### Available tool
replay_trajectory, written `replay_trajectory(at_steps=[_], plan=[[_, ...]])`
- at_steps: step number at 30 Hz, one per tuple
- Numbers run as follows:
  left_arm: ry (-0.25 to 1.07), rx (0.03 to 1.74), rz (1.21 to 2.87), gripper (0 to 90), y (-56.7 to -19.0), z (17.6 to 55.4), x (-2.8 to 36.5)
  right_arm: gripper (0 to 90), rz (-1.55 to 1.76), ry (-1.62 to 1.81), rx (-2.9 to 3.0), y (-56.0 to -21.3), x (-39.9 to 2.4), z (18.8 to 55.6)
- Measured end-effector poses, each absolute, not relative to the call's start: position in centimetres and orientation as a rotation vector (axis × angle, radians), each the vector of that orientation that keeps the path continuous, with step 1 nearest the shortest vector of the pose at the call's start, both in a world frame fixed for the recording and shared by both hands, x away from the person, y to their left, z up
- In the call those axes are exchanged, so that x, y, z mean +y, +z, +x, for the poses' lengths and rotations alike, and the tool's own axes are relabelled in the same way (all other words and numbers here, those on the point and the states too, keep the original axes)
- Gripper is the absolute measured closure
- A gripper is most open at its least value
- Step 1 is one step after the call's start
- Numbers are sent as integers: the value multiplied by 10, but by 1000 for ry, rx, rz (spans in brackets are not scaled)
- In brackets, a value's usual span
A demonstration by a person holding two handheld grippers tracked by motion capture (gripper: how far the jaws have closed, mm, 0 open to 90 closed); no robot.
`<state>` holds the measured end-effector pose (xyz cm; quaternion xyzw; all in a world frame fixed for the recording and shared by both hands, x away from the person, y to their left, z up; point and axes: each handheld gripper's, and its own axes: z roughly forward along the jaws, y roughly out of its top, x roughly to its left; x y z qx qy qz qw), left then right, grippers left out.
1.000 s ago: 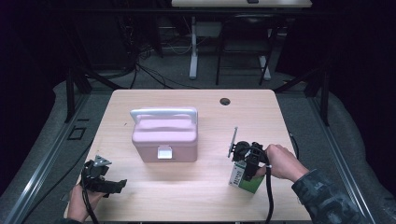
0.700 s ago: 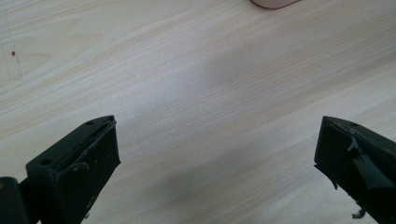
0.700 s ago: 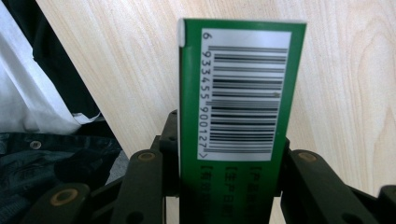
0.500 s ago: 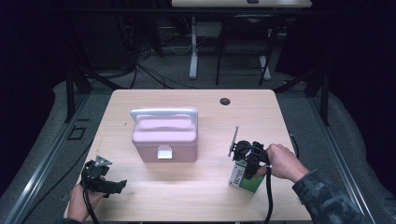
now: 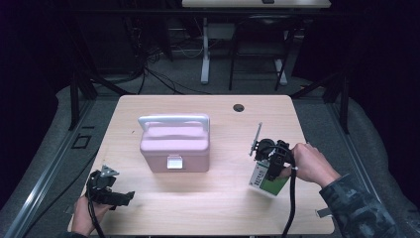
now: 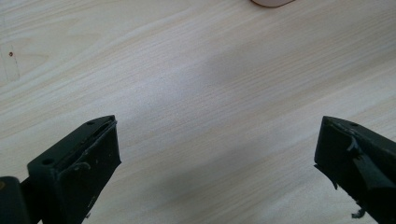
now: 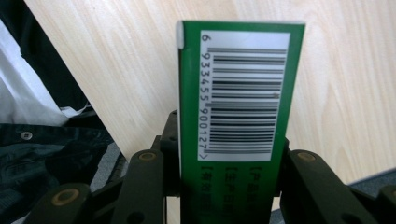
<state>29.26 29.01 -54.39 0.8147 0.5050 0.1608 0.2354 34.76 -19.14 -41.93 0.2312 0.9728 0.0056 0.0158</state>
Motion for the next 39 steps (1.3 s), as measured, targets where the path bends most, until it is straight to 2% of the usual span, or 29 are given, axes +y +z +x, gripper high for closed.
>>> replay_trajectory(at_steps=[19,39], plan=[[413,1380,2238,1,-546,294,289,629,867,-36,2983,-416,-221,378],[407,1379,2247,1,-547,294,289,630,1178,-88,2863,-427,-257,434]])
